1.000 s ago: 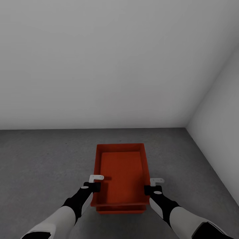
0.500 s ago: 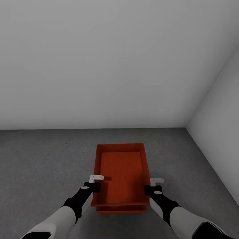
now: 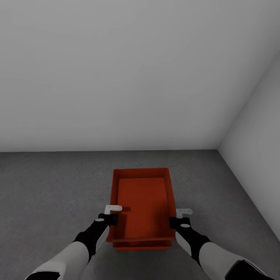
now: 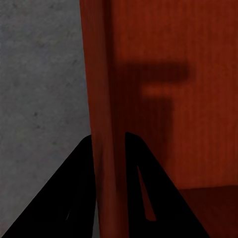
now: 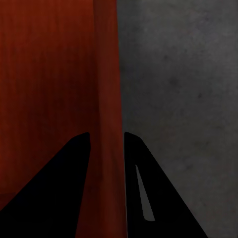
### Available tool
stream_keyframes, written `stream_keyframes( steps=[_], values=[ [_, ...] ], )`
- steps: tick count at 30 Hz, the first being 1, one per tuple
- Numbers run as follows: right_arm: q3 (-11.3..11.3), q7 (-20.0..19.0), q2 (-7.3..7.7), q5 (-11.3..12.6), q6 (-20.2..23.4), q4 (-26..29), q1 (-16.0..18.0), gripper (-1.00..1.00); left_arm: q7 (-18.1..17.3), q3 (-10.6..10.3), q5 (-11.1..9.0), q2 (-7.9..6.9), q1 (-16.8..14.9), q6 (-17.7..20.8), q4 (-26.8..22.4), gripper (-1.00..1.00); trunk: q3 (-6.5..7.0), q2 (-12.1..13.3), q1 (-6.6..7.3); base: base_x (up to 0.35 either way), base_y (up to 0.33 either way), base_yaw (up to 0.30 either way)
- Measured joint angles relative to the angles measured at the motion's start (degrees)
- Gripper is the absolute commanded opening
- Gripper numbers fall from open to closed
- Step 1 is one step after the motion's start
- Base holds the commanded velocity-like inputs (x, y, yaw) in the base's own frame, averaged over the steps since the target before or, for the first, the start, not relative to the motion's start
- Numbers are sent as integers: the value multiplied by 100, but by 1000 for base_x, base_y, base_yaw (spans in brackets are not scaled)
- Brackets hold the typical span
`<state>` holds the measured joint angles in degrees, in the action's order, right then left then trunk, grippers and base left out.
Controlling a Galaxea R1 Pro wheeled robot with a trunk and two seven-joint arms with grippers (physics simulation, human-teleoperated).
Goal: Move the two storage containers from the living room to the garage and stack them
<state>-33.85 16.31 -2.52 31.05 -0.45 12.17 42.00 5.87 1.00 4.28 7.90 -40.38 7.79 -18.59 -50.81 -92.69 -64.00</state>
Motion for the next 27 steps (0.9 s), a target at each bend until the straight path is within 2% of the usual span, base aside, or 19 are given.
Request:
stream_keyframes(
  steps=[4, 10, 27],
  values=[
    [0, -1, 0, 0, 0, 0, 0, -100, -3, 1, 0, -1, 0, 0, 0, -100, 0, 0, 0, 0, 0, 0],
    [-9, -1, 0, 17, -1, -3, 0, -100, 1, -6, -7, -1, 0, 9, -4, -100, -107, -239, -131, 0, 0, 0],
    [3, -41, 24, 5, -8, -2, 0, -100, 13, 21, 23, 22, 0, 1, -2, -100, -108, -241, -132, 0, 0, 0]
  ],
)
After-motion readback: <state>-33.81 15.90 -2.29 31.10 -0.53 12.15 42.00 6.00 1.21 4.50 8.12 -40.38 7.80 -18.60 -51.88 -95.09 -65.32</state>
